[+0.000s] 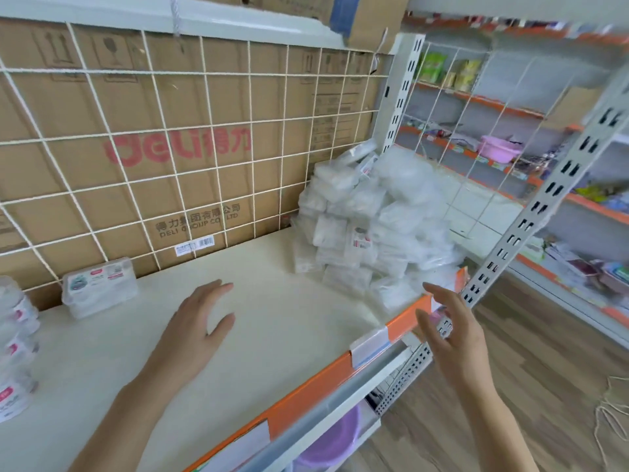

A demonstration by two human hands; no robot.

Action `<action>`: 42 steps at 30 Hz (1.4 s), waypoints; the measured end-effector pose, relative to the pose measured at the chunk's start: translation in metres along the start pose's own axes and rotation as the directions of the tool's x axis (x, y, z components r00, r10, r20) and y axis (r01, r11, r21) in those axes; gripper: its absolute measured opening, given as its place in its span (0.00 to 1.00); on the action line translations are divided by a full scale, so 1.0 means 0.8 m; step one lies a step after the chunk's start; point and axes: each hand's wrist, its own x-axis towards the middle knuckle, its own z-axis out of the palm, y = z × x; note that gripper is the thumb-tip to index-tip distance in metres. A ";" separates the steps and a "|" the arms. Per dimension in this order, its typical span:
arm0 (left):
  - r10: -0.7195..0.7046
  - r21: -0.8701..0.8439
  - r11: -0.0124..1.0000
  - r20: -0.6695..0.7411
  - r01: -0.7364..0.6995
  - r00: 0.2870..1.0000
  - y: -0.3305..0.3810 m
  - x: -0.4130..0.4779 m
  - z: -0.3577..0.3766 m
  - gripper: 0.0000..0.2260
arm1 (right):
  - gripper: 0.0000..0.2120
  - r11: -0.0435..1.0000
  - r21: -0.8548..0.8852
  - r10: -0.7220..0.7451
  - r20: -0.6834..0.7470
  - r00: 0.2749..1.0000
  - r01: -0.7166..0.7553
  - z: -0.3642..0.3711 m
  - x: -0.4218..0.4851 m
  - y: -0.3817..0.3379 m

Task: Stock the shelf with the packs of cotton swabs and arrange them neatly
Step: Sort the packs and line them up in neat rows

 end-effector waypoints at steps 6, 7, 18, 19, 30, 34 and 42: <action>0.069 -0.033 0.997 0.024 -0.068 0.997 0.057 0.077 0.051 0.20 | 0.19 1.000 0.013 -0.027 0.011 1.000 0.027 -0.011 0.078 0.029; 0.082 -0.037 0.996 0.033 -0.080 0.996 0.068 0.092 0.059 0.21 | 0.19 0.999 0.001 -0.048 0.010 0.999 0.048 -0.010 0.093 0.033; -0.066 -0.109 0.992 -0.056 0.060 0.996 0.143 0.204 0.133 0.27 | 0.19 0.890 -0.253 -0.396 -0.016 0.918 0.379 0.029 0.215 0.058; -0.118 -0.117 0.987 -0.067 0.110 0.991 0.144 0.207 0.137 0.26 | 0.20 0.890 -0.255 -0.396 -0.024 0.918 0.377 0.031 0.219 0.060; -0.329 -0.264 0.919 -0.107 0.293 0.938 0.153 0.214 0.139 0.28 | 0.24 0.925 -0.164 -0.345 0.010 0.939 0.342 0.039 0.228 0.062; -0.373 -0.332 0.887 -0.101 0.322 0.922 0.154 0.217 0.139 0.30 | 0.25 0.948 -0.203 -0.258 -0.051 0.965 0.243 0.047 0.223 0.048; -0.465 -0.459 0.793 -0.031 0.401 0.885 0.144 0.218 0.131 0.29 | 0.20 0.962 -0.243 -0.145 -0.076 0.986 0.123 0.060 0.218 0.026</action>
